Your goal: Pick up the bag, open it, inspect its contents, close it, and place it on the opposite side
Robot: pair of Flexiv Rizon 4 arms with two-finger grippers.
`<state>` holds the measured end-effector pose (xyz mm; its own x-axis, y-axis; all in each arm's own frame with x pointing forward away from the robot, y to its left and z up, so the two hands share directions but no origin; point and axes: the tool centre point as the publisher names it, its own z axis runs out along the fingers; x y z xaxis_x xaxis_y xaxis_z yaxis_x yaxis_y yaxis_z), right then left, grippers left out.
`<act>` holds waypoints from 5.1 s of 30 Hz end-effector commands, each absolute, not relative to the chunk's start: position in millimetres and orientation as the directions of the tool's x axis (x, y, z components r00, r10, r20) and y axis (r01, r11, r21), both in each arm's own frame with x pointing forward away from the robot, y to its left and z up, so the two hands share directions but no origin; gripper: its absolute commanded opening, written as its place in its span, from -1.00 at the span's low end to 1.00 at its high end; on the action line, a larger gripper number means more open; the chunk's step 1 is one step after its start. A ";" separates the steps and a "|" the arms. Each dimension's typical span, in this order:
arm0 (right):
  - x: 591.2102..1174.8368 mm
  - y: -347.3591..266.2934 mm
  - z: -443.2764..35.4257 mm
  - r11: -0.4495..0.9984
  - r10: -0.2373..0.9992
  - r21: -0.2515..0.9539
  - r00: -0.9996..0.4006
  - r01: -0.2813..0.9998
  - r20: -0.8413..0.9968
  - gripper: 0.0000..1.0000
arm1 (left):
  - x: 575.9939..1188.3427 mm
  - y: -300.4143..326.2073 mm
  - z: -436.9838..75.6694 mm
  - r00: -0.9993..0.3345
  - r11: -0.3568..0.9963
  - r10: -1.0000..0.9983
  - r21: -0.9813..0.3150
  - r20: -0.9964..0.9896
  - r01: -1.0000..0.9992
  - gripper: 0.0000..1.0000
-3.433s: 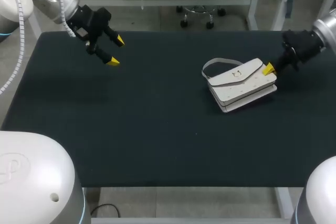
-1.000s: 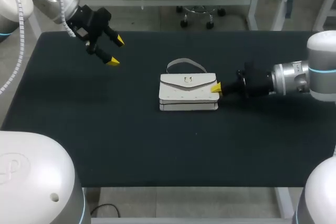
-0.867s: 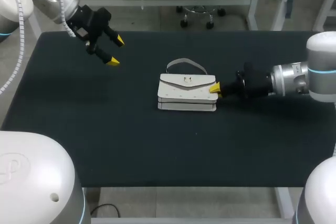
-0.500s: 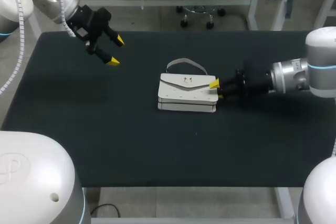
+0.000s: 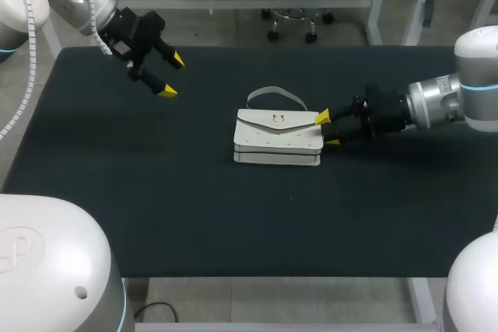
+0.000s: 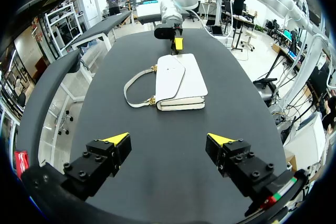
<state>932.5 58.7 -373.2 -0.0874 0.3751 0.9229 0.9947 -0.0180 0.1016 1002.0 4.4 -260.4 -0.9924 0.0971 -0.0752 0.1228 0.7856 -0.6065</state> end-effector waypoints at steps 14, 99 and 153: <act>917.5 26.2 -302.1 0.190 0.572 0.441 -0.464 0.877 0.676 1.00 | 1002.0 4.0 -261.5 -0.992 0.784 0.096 -0.608 -0.078 0.124 1.00; 855.8 108.1 -326.2 0.975 0.078 0.197 -0.666 -0.105 -0.742 1.00 | 995.7 -81.6 -248.8 -0.747 0.663 0.247 -0.454 -0.617 0.595 1.00; 904.9 88.4 -373.9 0.985 0.121 0.166 -0.493 -0.047 -0.862 -0.29 | 988.0 -124.7 -279.4 -0.666 0.506 0.473 -0.441 -0.577 0.741 1.00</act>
<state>907.1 91.9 -368.9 -0.7722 0.0730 -0.6312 -0.0327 0.9875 0.1541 982.4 -121.6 -276.7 -0.6659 0.4678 -0.5811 0.7402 0.5114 -0.4365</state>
